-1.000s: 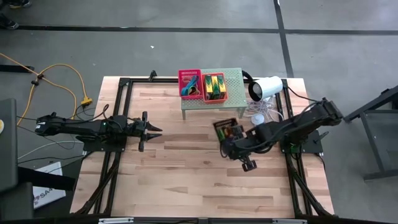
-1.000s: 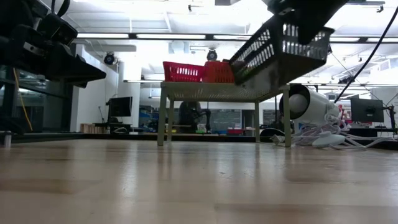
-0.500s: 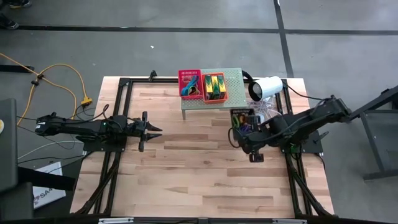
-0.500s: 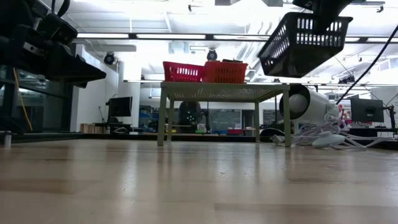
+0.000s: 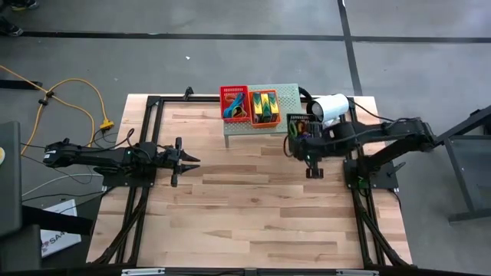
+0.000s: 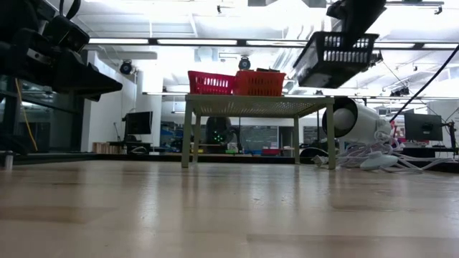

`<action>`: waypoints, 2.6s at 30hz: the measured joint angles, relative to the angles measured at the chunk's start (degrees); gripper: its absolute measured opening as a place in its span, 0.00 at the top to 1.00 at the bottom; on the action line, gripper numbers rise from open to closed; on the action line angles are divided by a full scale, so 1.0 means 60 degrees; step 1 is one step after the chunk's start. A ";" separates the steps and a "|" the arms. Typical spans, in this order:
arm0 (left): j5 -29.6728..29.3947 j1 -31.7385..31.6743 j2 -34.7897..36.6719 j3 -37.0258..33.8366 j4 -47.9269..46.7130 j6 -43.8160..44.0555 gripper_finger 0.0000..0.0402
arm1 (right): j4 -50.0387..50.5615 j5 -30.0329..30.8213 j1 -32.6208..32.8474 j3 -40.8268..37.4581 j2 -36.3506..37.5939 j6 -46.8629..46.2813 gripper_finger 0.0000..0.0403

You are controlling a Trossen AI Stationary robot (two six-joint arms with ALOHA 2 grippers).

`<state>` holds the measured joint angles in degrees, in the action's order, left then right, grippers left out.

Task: Pick & Place Office Desk Supplies
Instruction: Put the black bin with the spring rubber bands on the shelf

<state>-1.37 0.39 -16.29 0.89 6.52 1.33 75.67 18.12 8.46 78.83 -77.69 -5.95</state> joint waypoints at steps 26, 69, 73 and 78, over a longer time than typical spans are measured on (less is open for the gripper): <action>0.0003 -0.0002 0.0000 -0.0002 -0.0004 -0.0005 0.79 | -0.2527 -0.1603 -0.5275 0.0000 -0.0453 0.5065 0.99; 0.0003 -0.0001 0.0001 -0.0001 0.0000 -0.0005 0.79 | -0.2154 -0.2021 -0.5305 0.0000 -0.1038 0.5248 0.99; 0.0003 0.0002 0.0000 0.0000 0.0000 -0.0004 0.79 | -0.2154 -0.2021 -0.5305 0.0000 -0.1038 0.5252 0.99; 0.0003 0.0000 0.0003 0.0001 -0.0001 -0.0005 0.79 | -0.2154 -0.2021 -0.5305 0.0000 -0.1038 0.5252 0.99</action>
<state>-1.35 0.39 -16.28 0.90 6.52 1.30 62.74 6.00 -23.38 78.83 -83.92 25.56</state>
